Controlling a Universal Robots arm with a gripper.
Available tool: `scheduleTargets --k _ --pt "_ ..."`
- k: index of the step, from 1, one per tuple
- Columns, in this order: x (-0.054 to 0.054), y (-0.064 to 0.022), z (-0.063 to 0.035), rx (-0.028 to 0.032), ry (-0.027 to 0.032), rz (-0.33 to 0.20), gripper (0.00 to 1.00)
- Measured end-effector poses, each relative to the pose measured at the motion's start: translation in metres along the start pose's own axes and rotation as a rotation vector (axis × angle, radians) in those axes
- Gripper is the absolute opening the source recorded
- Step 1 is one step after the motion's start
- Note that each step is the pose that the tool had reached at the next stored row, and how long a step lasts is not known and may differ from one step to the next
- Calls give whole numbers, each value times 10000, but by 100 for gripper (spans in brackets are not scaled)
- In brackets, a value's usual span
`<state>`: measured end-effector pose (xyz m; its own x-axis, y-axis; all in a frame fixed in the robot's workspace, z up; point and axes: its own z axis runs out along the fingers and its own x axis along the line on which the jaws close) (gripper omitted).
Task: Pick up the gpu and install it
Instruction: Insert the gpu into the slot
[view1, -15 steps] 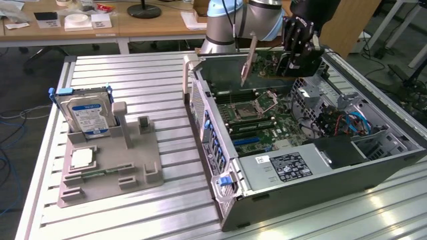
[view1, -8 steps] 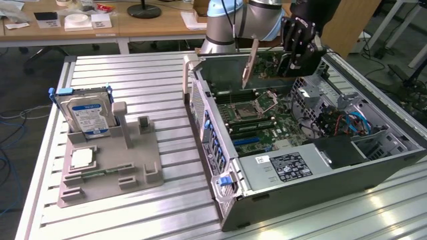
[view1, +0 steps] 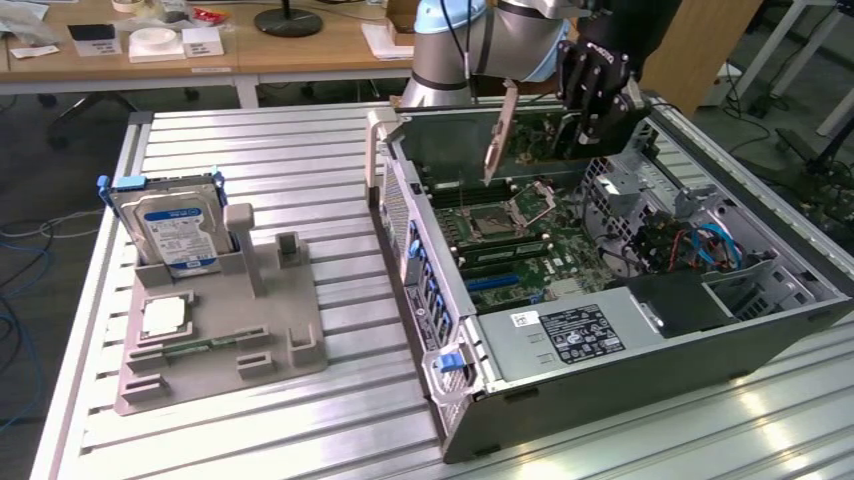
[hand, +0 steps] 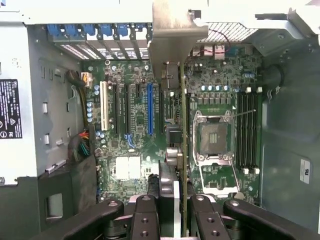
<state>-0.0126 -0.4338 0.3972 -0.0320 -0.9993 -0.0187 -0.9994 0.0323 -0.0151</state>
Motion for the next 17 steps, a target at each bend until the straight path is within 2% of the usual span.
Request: scheduleTargets --k 2,5,8,12,17 --pt "1 0 7 0 -3 0 28" --pt "1 2 23 0 23 -2 28" --pt "1 4 70 4 33 6 28" --pt "-7 8 142 9 38 291 28" --pt "-5 39 182 -11 45 322 28"
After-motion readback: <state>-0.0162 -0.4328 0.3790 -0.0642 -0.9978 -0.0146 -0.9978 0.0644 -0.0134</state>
